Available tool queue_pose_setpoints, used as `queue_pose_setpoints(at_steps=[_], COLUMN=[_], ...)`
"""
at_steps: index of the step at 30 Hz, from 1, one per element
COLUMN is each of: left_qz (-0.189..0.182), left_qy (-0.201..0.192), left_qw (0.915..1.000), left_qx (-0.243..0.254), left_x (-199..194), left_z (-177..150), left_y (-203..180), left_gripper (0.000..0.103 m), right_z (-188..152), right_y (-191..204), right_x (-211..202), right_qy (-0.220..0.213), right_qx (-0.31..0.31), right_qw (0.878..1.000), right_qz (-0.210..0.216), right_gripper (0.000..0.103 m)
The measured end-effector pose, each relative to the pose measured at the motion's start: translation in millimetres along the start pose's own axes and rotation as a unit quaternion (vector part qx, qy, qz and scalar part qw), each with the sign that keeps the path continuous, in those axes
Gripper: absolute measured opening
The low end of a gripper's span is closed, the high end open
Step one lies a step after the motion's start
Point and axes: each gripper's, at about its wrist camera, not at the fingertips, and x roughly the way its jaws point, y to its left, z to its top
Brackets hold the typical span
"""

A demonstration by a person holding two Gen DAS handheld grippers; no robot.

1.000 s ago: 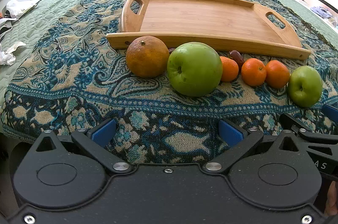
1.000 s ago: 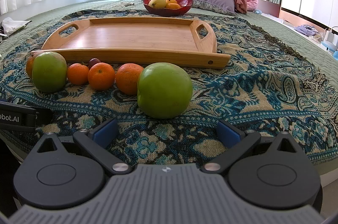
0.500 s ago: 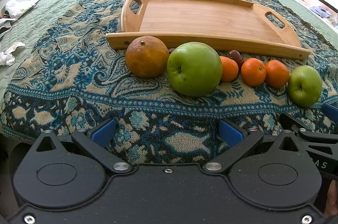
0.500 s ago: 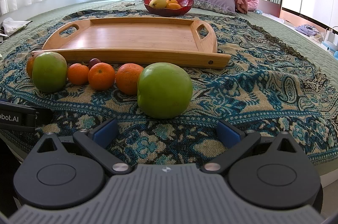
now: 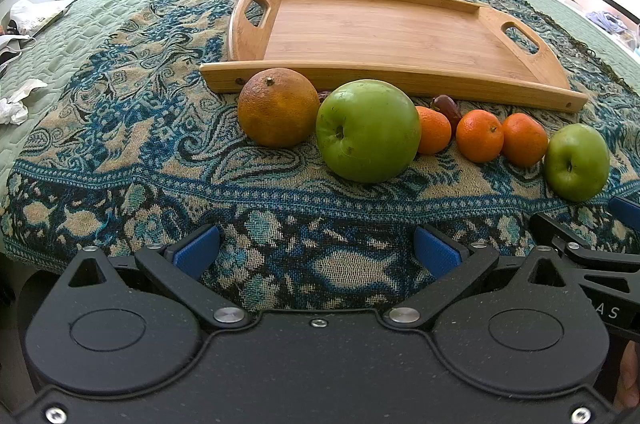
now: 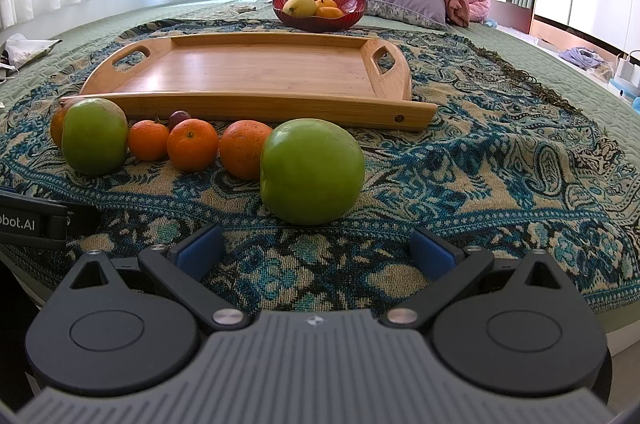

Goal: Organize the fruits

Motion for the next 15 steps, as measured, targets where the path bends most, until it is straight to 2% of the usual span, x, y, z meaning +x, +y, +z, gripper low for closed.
queue_pose_setpoints(at_steps=[15], left_qz=[0.000], left_qy=[0.000], left_qw=[1.0000], left_qx=[0.001], left_x=[0.0], left_z=[0.1], left_y=[0.0], left_gripper=[0.103], right_z=[-1.1], right_y=[0.0], right_x=[-0.4], right_qy=[-0.004], right_qx=[0.000], right_qw=[1.000], right_qz=[-0.001], right_gripper=[0.103])
